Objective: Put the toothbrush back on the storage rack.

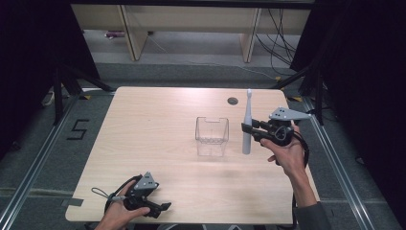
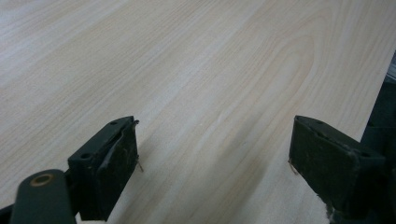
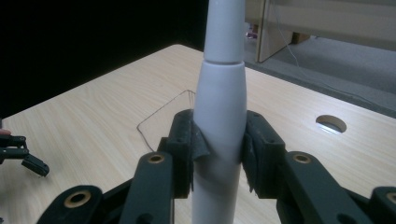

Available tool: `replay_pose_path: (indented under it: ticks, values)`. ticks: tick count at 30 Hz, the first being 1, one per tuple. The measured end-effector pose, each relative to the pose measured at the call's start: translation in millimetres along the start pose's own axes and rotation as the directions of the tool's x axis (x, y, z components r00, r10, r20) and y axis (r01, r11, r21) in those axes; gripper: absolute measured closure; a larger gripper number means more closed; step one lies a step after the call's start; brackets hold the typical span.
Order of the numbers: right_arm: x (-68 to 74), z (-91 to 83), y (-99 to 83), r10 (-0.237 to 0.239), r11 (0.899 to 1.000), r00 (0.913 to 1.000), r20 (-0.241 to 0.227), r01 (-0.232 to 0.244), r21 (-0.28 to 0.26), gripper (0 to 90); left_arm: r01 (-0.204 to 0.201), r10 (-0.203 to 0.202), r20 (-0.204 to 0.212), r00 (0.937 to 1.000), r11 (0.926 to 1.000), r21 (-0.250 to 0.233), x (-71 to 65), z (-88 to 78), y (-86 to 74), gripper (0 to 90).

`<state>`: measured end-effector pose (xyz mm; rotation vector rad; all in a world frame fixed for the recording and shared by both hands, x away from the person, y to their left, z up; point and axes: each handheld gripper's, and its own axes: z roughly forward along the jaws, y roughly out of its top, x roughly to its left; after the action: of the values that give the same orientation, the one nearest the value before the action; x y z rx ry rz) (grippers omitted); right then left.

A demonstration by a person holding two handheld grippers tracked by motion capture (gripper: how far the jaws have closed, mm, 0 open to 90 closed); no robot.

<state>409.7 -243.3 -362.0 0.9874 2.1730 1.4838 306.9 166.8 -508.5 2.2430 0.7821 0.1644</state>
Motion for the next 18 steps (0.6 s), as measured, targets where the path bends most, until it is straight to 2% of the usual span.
replay_pose_path:
  ticks: [4, 7, 13, 14, 15, 18]
  values:
    - [-0.6, 2.4, 4.2, -0.031, 0.999, 0.9995, -0.007, 0.031, -0.013, 66.7, 0.0, 0.0, 0.0, 1.0, 1.0, 0.0, 0.0, 0.0, 0.1, 14.9]
    - [1.3, 2.7, 8.0, -0.019, 1.0, 0.9998, 0.004, 0.019, -0.006, 66.8, -0.001, 0.001, 0.0, 1.0, 1.0, 0.0, 0.0, -0.1, 0.1, 14.9]
    - [2.3, 7.0, 14.1, -0.019, 1.0, 0.9997, -0.018, 0.019, -0.014, 66.7, -0.001, 0.001, 0.0, 1.0, 1.0, 0.0, 0.0, -0.1, 0.1, 14.9]
    - [4.5, 6.9, 15.5, 0.001, 1.0, 0.9999, -0.014, -0.001, -0.008, 66.8, -0.001, 0.001, 0.0, 1.0, 1.0, 0.0, -0.1, -0.1, 0.1, 14.9]
    - [3.1, 8.2, 16.7, -0.026, 1.0, 0.9996, -0.013, 0.026, -0.017, 66.8, -0.002, 0.002, 0.0, 1.0, 1.0, 0.0, -0.1, -0.2, 0.1, 14.9]
    - [5.5, 11.7, 22.5, -0.019, 0.999, 0.9994, -0.029, 0.018, -0.031, 66.8, -0.002, 0.002, 0.001, 1.0, 1.0, 0.002, 0.0, -0.2, 0.0, 14.9]
